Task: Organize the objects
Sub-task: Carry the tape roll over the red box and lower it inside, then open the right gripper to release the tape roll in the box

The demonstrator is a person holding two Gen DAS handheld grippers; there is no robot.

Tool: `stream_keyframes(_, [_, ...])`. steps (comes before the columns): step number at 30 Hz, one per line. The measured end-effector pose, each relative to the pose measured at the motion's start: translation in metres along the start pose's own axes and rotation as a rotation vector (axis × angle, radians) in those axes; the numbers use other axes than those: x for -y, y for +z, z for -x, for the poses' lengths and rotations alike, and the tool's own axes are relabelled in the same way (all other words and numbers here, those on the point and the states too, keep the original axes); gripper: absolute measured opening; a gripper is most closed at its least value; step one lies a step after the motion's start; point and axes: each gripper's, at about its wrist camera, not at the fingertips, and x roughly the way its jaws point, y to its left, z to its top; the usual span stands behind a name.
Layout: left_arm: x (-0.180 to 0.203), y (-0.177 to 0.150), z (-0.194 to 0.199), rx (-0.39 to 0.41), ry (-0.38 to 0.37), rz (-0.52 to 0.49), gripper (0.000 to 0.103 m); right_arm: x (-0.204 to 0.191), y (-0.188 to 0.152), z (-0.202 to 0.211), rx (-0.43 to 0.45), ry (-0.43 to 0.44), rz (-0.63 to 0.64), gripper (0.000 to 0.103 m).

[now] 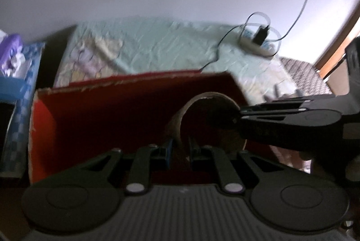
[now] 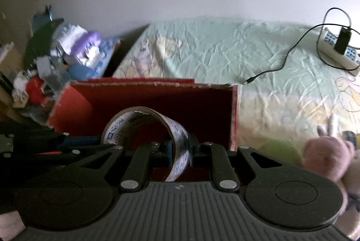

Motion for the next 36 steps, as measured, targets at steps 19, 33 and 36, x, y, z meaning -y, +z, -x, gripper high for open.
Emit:
stream_keyframes(19, [-0.032, 0.008, -0.079, -0.224, 0.006, 0.120, 0.007, -0.013, 0.002, -0.042, -0.022, -0.066, 0.041, 0.024])
stream_keyframes(33, [-0.040, 0.008, -0.071, -0.182, 0.008, 0.165, 0.018, 0.001, 0.006, -0.020, 0.034, -0.014, -0.072, 0.043])
stream_keyframes(36, [-0.045, 0.007, -0.054, -0.120, 0.020, 0.163, 0.018, 0.002, 0.002, -0.019, -0.011, 0.062, -0.101, 0.039])
